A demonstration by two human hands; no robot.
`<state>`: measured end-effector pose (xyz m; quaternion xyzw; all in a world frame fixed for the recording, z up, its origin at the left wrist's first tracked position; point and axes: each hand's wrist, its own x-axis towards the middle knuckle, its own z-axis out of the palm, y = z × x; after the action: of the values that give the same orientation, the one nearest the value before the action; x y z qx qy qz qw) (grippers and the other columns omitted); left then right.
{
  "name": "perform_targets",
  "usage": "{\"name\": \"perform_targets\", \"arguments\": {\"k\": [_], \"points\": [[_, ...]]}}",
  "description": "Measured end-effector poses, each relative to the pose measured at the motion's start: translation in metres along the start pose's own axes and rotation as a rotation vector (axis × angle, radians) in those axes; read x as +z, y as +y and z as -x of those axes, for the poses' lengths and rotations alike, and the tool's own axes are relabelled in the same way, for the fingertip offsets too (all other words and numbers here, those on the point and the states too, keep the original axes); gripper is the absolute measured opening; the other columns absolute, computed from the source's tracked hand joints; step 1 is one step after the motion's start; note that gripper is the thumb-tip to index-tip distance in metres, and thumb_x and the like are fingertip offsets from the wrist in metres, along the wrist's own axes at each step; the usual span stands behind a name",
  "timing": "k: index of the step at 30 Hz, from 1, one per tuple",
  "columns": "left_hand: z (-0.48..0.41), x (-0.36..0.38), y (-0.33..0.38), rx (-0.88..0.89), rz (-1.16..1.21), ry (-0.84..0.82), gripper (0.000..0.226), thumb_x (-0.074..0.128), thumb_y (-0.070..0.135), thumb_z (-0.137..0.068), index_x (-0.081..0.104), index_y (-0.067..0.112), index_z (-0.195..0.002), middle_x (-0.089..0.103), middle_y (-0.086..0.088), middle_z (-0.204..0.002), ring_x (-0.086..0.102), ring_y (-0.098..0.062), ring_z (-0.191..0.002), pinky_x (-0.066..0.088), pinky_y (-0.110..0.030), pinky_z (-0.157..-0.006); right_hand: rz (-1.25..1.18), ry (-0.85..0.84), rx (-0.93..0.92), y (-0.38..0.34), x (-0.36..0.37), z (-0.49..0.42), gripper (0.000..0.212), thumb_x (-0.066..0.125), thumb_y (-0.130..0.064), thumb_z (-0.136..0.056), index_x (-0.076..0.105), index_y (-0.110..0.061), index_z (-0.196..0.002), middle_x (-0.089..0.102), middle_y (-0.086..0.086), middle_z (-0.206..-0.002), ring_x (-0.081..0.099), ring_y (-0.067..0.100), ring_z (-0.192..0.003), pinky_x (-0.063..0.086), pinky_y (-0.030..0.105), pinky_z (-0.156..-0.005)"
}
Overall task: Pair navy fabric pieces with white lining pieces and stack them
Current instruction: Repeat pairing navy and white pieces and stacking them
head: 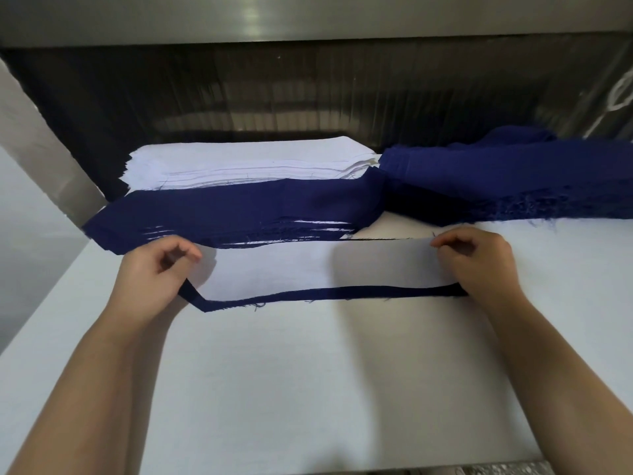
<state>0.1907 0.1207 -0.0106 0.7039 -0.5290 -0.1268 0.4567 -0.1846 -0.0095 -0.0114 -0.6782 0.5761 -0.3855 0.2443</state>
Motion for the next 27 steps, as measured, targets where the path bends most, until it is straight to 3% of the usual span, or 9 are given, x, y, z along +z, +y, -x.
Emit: {"name": "perform_targets", "arguments": {"k": [2, 6, 10, 13, 18, 27], "points": [[-0.0006, -0.0008, 0.0015, 0.014, -0.058, 0.011, 0.029, 0.058, -0.002, -0.088, 0.064, 0.026, -0.081, 0.064, 0.012, -0.08, 0.054, 0.001, -0.071, 0.039, -0.004, -0.064, -0.003, 0.015, 0.003, -0.0003, -0.0003, -0.0002, 0.019, 0.061, -0.005, -0.083, 0.068, -0.024, -0.083, 0.061, -0.017, -0.084, 0.054, -0.002, -0.076, 0.039, 0.015, -0.073], [-0.002, -0.0051, 0.0015, 0.029, -0.135, 0.018, 0.047, 0.062, -0.007, -0.084, 0.057, 0.032, -0.109, 0.058, 0.0, -0.101, 0.05, -0.013, -0.072, 0.038, -0.008, -0.063, 0.003, 0.028, -0.008, -0.0019, -0.0007, 0.0004, 0.024, 0.06, 0.001, -0.08, 0.067, -0.022, -0.082, 0.063, -0.007, -0.088, 0.055, 0.007, -0.08, 0.037, 0.019, -0.078], [-0.0032, -0.0055, 0.0007, 0.046, -0.147, -0.001, 0.058, 0.061, -0.011, -0.081, 0.055, 0.042, -0.102, 0.056, 0.008, -0.095, 0.051, -0.002, -0.077, 0.037, -0.007, -0.064, 0.019, 0.013, 0.005, 0.0001, -0.0004, -0.0001, 0.02, 0.061, -0.001, -0.082, 0.068, -0.02, -0.084, 0.061, -0.01, -0.085, 0.054, 0.002, -0.076, 0.037, 0.013, -0.072], [-0.0036, -0.0056, 0.0, 0.061, -0.183, 0.01, 0.052, 0.062, -0.013, -0.079, 0.059, 0.032, -0.105, 0.055, 0.007, -0.096, 0.049, 0.009, -0.076, 0.036, -0.003, -0.065, 0.018, 0.005, 0.023, 0.0014, 0.0002, -0.0003, 0.022, 0.061, -0.004, -0.083, 0.067, -0.025, -0.08, 0.059, -0.017, -0.082, 0.052, -0.004, -0.075, 0.035, 0.007, -0.066], [-0.0037, -0.0067, -0.0002, 0.075, -0.212, 0.022, 0.046, 0.061, -0.014, -0.078, 0.064, 0.025, -0.103, 0.056, 0.002, -0.107, 0.047, 0.017, -0.082, 0.036, 0.0, -0.067, 0.015, -0.006, 0.031, 0.0008, 0.0002, -0.0001, 0.023, 0.059, -0.007, -0.085, 0.065, -0.028, -0.078, 0.057, -0.023, -0.081, 0.052, -0.001, -0.075, 0.035, 0.009, -0.063], [-0.004, -0.0064, -0.0015, 0.048, -0.223, -0.013, 0.045, 0.065, -0.012, -0.078, 0.064, 0.026, -0.101, 0.055, 0.003, -0.106, 0.049, 0.003, -0.078, 0.036, 0.0, -0.067, 0.033, 0.029, 0.016, 0.0006, -0.0009, -0.0008, 0.028, 0.055, 0.003, -0.082, 0.066, -0.022, -0.079, 0.061, -0.008, -0.09, 0.053, 0.001, -0.076, 0.033, 0.004, -0.066]]}}
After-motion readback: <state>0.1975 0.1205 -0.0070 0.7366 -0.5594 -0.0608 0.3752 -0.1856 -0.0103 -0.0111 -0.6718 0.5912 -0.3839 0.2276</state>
